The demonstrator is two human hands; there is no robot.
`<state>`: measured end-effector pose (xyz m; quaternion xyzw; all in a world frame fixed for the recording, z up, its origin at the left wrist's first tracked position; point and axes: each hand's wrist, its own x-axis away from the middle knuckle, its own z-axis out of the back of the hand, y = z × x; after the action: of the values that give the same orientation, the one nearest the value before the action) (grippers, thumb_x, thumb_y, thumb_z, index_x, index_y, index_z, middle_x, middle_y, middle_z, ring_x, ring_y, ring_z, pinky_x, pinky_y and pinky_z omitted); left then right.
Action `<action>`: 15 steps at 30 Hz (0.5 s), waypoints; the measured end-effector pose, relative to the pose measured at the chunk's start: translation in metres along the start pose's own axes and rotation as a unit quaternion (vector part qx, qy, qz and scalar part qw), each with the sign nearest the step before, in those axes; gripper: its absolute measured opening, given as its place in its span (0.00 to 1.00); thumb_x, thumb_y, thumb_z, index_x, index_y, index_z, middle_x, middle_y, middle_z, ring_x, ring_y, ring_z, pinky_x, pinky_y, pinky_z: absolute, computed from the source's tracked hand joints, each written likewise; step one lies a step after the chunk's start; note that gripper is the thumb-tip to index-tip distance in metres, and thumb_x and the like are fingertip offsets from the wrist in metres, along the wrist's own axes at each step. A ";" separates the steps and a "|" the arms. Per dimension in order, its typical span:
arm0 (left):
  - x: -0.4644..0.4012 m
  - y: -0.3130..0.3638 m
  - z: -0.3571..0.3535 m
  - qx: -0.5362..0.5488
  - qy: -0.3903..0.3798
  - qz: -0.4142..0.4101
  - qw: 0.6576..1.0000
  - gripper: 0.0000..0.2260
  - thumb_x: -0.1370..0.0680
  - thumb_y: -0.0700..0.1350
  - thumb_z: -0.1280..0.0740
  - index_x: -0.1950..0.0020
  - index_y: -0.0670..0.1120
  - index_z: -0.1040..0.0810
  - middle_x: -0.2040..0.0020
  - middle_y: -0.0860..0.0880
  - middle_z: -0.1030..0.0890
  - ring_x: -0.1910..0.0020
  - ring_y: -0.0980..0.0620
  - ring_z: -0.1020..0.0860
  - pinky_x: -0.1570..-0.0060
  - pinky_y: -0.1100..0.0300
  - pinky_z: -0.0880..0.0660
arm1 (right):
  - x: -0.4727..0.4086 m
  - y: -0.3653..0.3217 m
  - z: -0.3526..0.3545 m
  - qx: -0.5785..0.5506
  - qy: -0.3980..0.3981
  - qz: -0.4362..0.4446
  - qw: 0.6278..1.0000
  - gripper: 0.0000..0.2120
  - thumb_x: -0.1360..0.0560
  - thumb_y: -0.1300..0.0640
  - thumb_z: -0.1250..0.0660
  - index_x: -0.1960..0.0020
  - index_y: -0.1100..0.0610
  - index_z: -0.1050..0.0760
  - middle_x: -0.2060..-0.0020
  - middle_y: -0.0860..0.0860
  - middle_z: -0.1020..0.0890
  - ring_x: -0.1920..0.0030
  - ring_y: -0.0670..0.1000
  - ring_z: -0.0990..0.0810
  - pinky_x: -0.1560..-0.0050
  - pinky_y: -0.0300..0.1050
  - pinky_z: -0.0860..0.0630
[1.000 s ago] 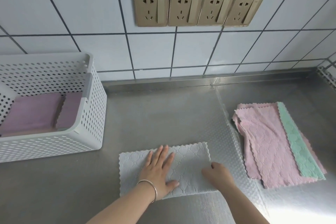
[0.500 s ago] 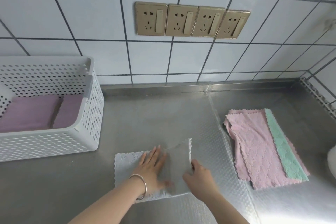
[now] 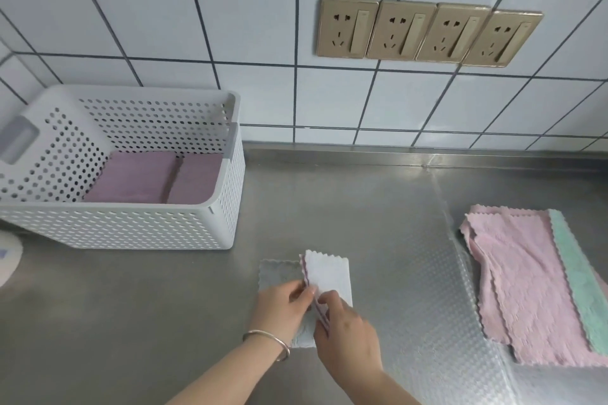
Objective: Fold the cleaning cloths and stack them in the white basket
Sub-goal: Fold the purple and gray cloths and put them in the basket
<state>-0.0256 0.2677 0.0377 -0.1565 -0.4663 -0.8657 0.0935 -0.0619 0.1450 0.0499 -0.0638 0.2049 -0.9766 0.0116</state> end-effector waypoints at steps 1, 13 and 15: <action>-0.003 -0.003 0.002 -0.017 0.005 0.010 1.000 0.17 0.27 0.57 0.36 0.70 0.47 0.26 0.71 0.49 0.21 0.69 0.53 0.24 0.60 0.57 0.27 | 0.001 -0.003 -0.004 0.013 0.004 0.025 1.000 0.27 0.49 0.54 0.23 0.57 0.48 0.35 0.73 0.43 0.25 0.76 0.44 0.26 0.78 0.34 0.47; -0.020 -0.034 0.003 -0.064 0.002 0.122 0.990 0.18 0.20 0.44 0.41 0.71 0.47 0.37 0.69 0.44 0.27 0.63 0.43 0.30 0.65 0.57 0.40 | 0.005 0.016 -0.050 0.036 0.040 0.214 0.975 0.34 0.48 0.54 0.31 0.42 0.53 0.30 0.45 0.50 0.25 0.46 0.51 0.29 0.46 0.43 0.35; -0.021 -0.038 0.007 -0.058 0.019 0.131 0.989 0.18 0.20 0.43 0.42 0.70 0.47 0.38 0.66 0.41 0.25 0.63 0.42 0.31 0.64 0.57 0.39 | 0.007 0.028 -0.052 0.061 -0.002 0.182 0.981 0.41 0.47 0.54 0.29 0.34 0.53 0.34 0.35 0.53 0.27 0.36 0.53 0.32 0.36 0.47 0.39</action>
<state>-0.0162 0.2947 0.0040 -0.2046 -0.3888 -0.8744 0.2059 -0.0756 0.1400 -0.0074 -0.0263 0.1535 -0.9687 0.1933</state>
